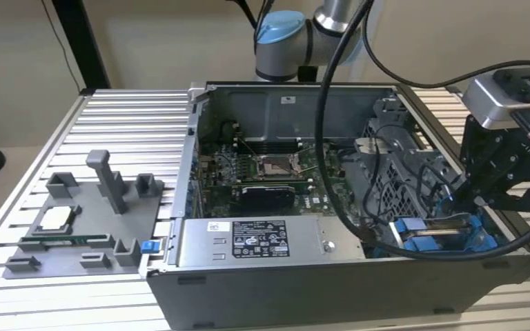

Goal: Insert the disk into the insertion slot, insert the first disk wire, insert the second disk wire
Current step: 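Insert the first disk wire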

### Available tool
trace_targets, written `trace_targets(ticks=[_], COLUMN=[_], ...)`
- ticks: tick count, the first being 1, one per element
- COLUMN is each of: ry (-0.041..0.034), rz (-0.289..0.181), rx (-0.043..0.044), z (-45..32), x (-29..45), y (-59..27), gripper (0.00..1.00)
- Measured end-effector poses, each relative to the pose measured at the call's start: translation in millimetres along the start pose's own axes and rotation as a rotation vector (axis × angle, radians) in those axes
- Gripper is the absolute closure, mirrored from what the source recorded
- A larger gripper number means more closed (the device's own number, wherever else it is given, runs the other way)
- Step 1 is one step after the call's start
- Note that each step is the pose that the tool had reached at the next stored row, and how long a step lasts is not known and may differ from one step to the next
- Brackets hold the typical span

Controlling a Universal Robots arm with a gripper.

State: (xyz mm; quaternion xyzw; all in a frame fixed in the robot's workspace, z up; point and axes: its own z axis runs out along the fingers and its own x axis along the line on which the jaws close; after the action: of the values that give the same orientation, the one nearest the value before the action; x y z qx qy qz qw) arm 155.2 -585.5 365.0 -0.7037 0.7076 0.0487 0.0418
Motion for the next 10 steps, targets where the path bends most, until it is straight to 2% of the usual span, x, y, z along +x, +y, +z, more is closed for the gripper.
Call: trace_targets(ticks=[4,10], ry=[-0.0221,-0.0316], rz=[0.001,0.005], rx=[-0.003,-0.0031], z=[1.4,5.3], x=[2.7,5.7], y=[-0.3,-1.6], gripper=[1.0,1.0])
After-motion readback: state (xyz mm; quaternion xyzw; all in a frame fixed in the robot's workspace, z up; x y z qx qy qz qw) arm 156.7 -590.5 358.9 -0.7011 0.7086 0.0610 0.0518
